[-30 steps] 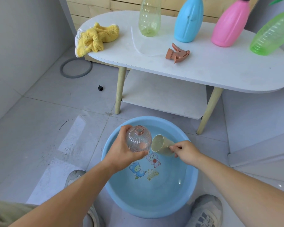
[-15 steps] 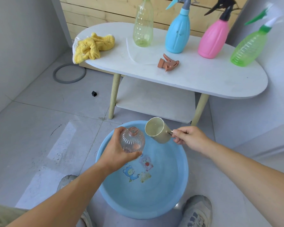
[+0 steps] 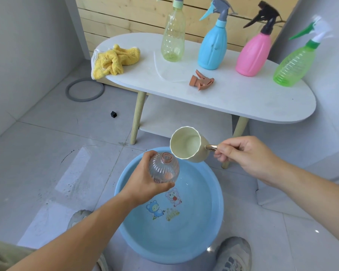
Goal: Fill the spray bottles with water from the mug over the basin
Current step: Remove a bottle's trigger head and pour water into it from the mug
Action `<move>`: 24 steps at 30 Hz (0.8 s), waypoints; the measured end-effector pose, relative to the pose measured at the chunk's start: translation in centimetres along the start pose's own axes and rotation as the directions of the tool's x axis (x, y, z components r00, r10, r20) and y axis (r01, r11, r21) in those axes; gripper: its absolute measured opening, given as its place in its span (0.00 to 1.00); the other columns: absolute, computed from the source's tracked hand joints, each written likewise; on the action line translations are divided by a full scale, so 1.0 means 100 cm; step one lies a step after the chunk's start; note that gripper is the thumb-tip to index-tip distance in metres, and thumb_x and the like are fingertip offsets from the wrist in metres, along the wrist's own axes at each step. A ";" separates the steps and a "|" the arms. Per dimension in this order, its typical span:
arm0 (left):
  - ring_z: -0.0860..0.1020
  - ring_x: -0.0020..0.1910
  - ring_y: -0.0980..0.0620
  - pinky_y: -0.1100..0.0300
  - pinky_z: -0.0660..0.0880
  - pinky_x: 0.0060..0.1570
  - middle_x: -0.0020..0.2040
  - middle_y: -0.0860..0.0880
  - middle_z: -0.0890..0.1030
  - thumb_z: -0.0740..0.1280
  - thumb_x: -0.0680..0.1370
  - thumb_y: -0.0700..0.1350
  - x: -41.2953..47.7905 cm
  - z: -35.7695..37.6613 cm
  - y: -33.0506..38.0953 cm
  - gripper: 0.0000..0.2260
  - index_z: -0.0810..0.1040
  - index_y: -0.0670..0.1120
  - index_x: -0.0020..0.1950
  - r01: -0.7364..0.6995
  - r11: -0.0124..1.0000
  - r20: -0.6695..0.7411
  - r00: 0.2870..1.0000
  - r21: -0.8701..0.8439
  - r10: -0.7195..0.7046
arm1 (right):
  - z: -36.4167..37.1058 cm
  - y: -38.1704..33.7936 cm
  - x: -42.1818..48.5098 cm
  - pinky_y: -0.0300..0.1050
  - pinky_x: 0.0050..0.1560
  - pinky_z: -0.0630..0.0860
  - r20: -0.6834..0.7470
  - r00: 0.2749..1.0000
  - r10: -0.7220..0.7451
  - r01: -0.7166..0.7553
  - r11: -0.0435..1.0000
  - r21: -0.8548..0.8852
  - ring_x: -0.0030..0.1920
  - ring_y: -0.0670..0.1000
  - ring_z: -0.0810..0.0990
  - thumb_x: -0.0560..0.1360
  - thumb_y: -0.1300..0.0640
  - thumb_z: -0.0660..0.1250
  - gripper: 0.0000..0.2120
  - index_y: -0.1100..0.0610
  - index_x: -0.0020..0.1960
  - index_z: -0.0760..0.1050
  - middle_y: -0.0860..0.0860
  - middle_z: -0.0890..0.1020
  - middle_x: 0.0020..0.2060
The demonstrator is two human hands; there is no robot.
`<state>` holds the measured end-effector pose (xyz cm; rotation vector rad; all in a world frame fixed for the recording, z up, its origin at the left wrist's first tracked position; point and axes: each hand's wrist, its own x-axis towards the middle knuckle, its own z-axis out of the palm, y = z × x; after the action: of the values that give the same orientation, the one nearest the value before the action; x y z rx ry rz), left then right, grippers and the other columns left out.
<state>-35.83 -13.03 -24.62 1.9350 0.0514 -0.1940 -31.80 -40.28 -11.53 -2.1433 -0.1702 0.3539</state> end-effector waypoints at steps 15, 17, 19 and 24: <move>0.76 0.54 0.67 0.76 0.72 0.44 0.59 0.61 0.77 0.83 0.65 0.47 -0.004 -0.001 0.010 0.36 0.65 0.61 0.65 -0.008 1.000 0.008 1.000 0.011 0.008 | 0.010 -0.020 -0.003 0.39 0.41 0.70 -0.046 0.984 -0.174 0.169 0.981 -0.098 0.36 0.52 0.76 0.77 0.52 0.68 0.09 0.47 0.39 0.83 0.51 0.82 0.34; 0.76 0.54 0.67 0.76 0.71 0.44 0.58 0.62 0.77 0.83 0.65 0.47 -0.004 -0.001 0.010 0.37 0.65 0.62 0.65 -0.007 1.000 0.011 1.000 0.013 0.007 | 0.011 -0.021 -0.004 0.36 0.40 0.70 -0.046 0.982 -0.183 0.177 0.978 -0.106 0.36 0.48 0.75 0.77 0.53 0.68 0.09 0.46 0.40 0.82 0.49 0.82 0.34; 0.76 0.55 0.66 0.76 0.72 0.45 0.59 0.62 0.76 0.83 0.65 0.48 -0.004 -0.001 0.011 0.37 0.65 0.61 0.66 -0.006 1.000 0.014 1.000 0.012 0.005 | 0.010 -0.022 -0.004 0.37 0.40 0.70 -0.052 0.980 -0.194 0.186 0.975 -0.121 0.36 0.50 0.76 0.78 0.54 0.68 0.09 0.44 0.40 0.82 0.49 0.82 0.34; 0.77 0.56 0.64 0.75 0.73 0.46 0.59 0.62 0.77 0.83 0.65 0.48 -0.004 0.000 0.011 0.36 0.65 0.64 0.63 -0.009 1.000 0.007 1.000 0.006 0.009 | 0.011 -0.026 -0.006 0.30 0.38 0.68 -0.054 0.971 -0.234 0.223 0.963 -0.154 0.34 0.41 0.74 0.77 0.55 0.68 0.11 0.42 0.39 0.80 0.43 0.81 0.33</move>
<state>-36.08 -13.36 -23.55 1.9402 0.0380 -0.1952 -32.65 -38.05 -9.86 -2.2486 -0.4100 0.1322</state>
